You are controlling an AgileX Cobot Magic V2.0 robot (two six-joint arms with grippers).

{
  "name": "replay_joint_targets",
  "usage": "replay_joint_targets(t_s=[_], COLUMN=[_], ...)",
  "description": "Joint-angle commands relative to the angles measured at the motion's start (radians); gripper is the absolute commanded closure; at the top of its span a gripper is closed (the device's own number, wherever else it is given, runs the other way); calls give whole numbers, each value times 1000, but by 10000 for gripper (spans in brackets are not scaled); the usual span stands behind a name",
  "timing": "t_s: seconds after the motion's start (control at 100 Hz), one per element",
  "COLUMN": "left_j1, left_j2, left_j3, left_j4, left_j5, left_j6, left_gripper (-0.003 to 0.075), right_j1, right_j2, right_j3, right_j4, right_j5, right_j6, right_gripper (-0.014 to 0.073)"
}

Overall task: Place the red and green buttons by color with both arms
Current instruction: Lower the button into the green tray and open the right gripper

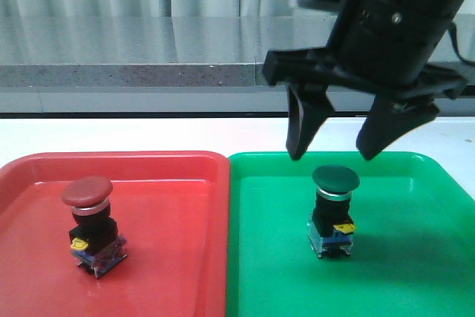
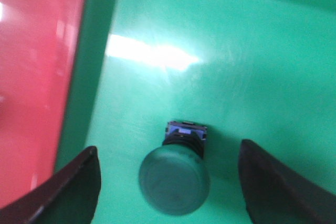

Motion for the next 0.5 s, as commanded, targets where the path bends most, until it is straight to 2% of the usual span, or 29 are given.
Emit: replay_joint_targets(t_s=[0.0, 0.09, 0.22, 0.31, 0.49], left_j1=[-2, -2, -2, -2, -2], left_j2=[-30, -30, -30, -30, -30], left_j3=[11, 11, 11, 11, 11], left_j4=[-7, -7, -7, -7, -7], left_j5=[-73, -73, -73, -73, -73], left_j6=[-1, -1, -1, -1, -1], left_gripper=[741, 741, 741, 741, 741], right_j1=[-43, -96, -198, -294, -436], right_j2=[-109, -178, -297, -380, -525], right_j3=[-11, 16, 76, 129, 230], right_j4=[38, 49, 31, 3, -67], right_j5=[-38, -50, -53, -60, -65], right_j6=[-44, -67, -75, -75, -75], right_gripper=[41, 65, 173, 289, 601])
